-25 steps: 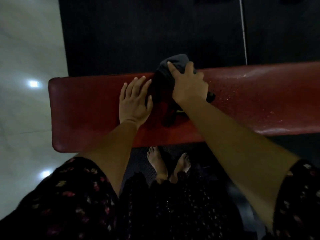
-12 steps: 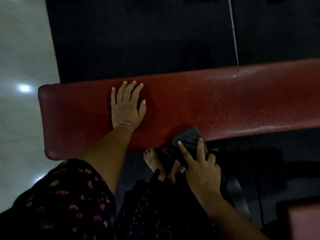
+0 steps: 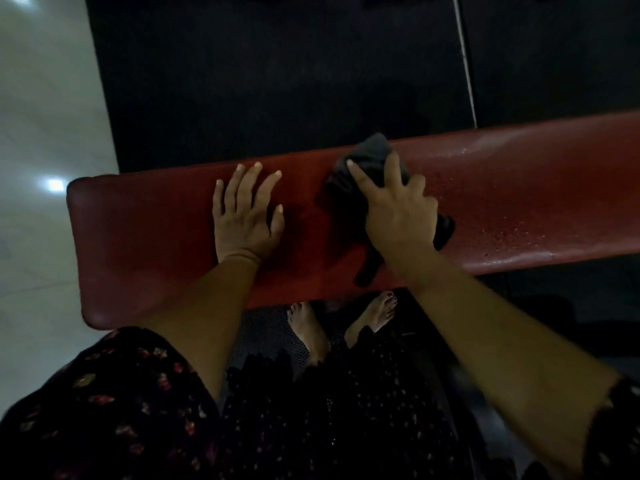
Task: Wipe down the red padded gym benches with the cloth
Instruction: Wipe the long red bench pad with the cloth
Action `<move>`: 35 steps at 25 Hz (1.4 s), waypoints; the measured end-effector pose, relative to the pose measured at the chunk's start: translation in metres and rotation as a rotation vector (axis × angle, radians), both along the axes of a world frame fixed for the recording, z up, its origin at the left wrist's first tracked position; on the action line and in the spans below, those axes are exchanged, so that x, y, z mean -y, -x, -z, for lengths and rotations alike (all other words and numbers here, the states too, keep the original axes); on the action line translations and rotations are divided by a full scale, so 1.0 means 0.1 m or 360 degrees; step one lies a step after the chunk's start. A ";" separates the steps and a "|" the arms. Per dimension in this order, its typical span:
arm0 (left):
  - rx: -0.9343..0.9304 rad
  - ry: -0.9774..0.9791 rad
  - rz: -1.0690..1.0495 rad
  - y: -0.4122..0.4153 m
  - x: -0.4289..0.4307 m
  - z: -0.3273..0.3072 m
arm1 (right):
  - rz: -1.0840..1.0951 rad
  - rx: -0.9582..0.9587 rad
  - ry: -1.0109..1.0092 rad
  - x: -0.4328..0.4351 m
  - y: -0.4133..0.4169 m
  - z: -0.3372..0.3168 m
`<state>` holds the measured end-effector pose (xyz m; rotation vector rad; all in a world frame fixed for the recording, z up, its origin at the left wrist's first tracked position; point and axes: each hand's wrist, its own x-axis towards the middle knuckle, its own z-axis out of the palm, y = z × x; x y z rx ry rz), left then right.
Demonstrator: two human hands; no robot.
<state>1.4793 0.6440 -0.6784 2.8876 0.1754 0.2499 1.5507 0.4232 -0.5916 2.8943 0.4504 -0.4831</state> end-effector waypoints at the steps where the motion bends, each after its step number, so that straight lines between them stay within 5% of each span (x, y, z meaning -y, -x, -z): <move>1: -0.0034 0.0015 0.0014 0.00 -0.01 -0.01 | -0.0007 0.0014 -0.0012 -0.04 -0.18 0.01; 7: -0.0229 0.0037 -0.0040 -0.01 0.02 -0.14 | 0.0267 -0.0204 -0.0147 -0.04 -0.50 -0.03; 16: -0.0013 0.0070 0.0034 -0.27 0.55 -0.42 | 0.0134 -0.0248 -0.0089 0.76 0.90 -0.05; 22: -0.0363 0.0139 0.0220 -0.34 1.06 -0.29 | 0.0175 -0.0248 -0.0126 1.16 1.28 -0.09; 35: -0.0193 0.0094 0.0194 -0.33 1.03 -0.15 | -0.0032 -0.0044 -0.0028 0.75 -0.55 -0.04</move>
